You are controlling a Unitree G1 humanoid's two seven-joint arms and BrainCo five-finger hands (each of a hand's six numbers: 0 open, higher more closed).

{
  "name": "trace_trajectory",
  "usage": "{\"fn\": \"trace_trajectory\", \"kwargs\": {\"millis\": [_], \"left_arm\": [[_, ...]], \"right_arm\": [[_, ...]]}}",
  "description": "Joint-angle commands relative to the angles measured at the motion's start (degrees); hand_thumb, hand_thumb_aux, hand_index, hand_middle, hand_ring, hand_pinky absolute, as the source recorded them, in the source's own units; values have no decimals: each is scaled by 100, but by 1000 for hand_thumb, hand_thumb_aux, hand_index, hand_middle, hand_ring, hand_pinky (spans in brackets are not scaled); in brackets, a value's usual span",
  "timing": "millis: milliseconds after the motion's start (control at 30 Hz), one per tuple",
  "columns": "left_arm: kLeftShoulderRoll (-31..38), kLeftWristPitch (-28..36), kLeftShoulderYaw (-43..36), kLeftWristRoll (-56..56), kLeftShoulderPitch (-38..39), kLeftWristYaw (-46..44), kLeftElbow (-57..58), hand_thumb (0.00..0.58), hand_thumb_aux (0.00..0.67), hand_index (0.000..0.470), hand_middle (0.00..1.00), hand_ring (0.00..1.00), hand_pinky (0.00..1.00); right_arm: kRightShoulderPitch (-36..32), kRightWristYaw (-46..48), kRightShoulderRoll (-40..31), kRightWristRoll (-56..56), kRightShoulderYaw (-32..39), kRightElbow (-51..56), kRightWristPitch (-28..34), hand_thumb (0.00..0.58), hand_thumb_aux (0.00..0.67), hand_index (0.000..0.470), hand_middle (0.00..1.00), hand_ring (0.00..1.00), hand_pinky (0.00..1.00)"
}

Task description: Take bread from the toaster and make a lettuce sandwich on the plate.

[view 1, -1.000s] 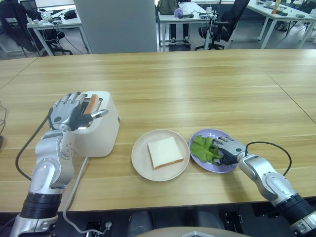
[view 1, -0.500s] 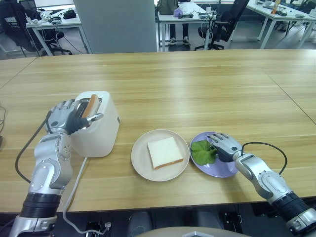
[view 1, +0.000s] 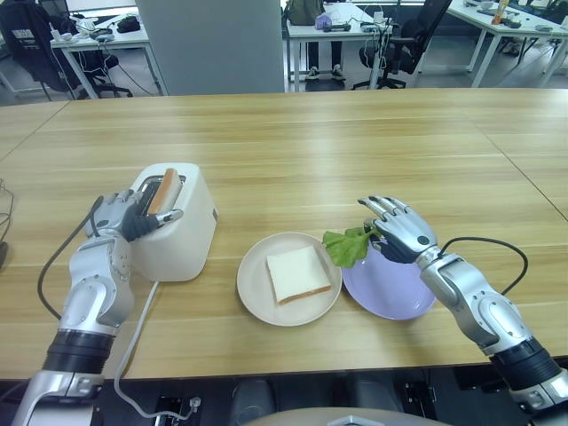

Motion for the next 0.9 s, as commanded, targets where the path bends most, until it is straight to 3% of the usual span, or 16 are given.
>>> {"fn": "trace_trajectory", "kwargs": {"millis": [33, 67, 100, 133, 167, 200, 233, 267, 300, 333, 900], "left_arm": [[-88, -104, -132, -187, -214, 93, 386, 0, 0, 0, 0, 0, 0], [-121, -115, -87, -264, -265, 144, 402, 0, 0, 0, 0, 0, 0], [-147, -139, -53, -330, -309, 200, 404, 278, 187, 128, 0, 0, 0], [-173, -175, -30, -382, -356, 282, 414, 278, 187, 128, 0, 0, 0], [-195, -214, -13, -439, -398, 352, 422, 580, 670, 460, 0, 0, 0], [-205, -250, -14, -483, -427, 396, 422, 580, 670, 460, 0, 0, 0], [-231, -309, -7, -542, -460, 471, 412, 580, 670, 460, 184, 184, 184], [-246, -356, -5, -588, -482, 536, 404, 580, 670, 460, 620, 620, 620], [-256, -411, -13, -634, -508, 588, 405, 580, 670, 460, 620, 620, 620], [-273, -461, -7, -676, -534, 659, 378, 580, 670, 460, 1000, 1000, 1000], [-264, -1037, 357, -1086, -657, 1324, -731, 580, 670, 460, 1000, 1000, 1000]], "right_arm": [[-185, 247, 186, 93, 92, -185, -108, 580, 670, 460, 0, 0, 0], [-223, 325, 266, 128, 153, -156, -131, 580, 670, 460, 0, 0, 0], [-255, 388, 333, 135, 215, -111, -153, 580, 670, 460, 0, 0, 0], [-277, 448, 403, 151, 269, -50, -179, 580, 670, 460, 0, 0, 0], [-292, 488, 473, 162, 321, 23, -207, 580, 670, 460, 0, 0, 0], [-305, 510, 537, 165, 372, 103, -234, 580, 670, 460, 0, 0, 0], [-328, 522, 621, 162, 444, 225, -259, 580, 670, 460, 0, 0, 0], [-352, 530, 686, 152, 502, 326, -276, 580, 670, 460, 0, 0, 0], [-373, 526, 746, 153, 549, 423, -298, 580, 670, 460, 0, 0, 0], [-414, 509, 814, 134, 617, 559, -319, 580, 670, 460, 0, 0, 0], [-953, -7, 1541, -66, 1589, 2451, -799, 580, 670, 460, 0, 0, 0]]}}
